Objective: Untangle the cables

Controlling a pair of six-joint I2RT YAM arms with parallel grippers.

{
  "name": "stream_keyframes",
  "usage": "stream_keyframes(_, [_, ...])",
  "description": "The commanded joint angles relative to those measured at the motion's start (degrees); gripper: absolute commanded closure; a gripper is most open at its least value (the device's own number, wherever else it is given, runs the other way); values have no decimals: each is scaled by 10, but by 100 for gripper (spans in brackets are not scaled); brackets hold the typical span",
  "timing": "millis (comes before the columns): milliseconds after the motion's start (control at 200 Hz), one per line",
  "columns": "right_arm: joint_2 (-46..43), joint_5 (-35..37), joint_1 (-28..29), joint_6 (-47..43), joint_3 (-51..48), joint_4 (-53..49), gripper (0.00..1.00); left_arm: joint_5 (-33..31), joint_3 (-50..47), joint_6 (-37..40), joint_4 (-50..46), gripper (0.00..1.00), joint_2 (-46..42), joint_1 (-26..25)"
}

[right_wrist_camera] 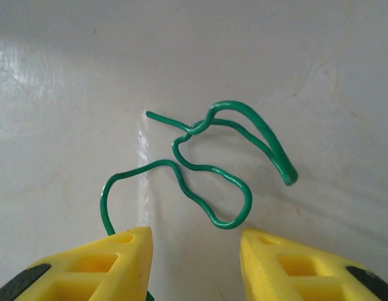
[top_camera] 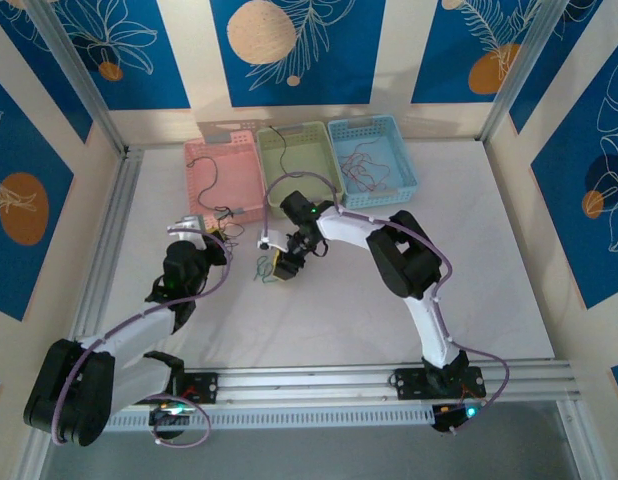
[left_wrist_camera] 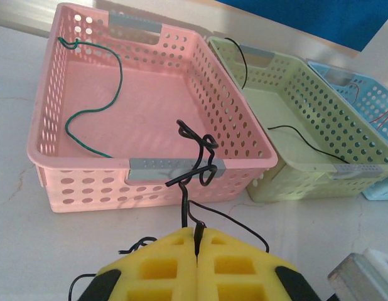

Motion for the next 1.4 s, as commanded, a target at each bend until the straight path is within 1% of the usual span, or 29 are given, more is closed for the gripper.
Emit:
stream_keyframes(0, [18, 9, 8, -15, 21, -30, 59, -6, 4, 7, -3, 100, 3, 5])
stream_keyframes(220, [23, 36, 15, -23, 18, -26, 57, -6, 6, 7, -4, 100, 4, 4])
stream_keyframes(410, [5, 35, 18, -22, 3, -3, 57, -6, 6, 7, -6, 100, 5, 4])
stream_keyframes(655, [-64, 52, 13, 11, -51, 101, 57, -5, 7, 7, -6, 100, 5, 4])
stream_keyframes(905, [-113, 36, 5, 38, -96, 180, 56, -6, 7, 7, -6, 100, 6, 4])
stream_keyframes(1025, [-108, 10, 9, 19, -92, 155, 55, -7, 6, 7, -7, 100, 4, 4])
stream_keyframes(1230, [-53, -12, 21, -12, -38, 53, 55, -10, 6, 7, -9, 100, 3, 4])
stream_keyframes(1396, [-49, -17, 23, -16, -38, 50, 55, -11, 6, 7, -9, 100, 3, 4])
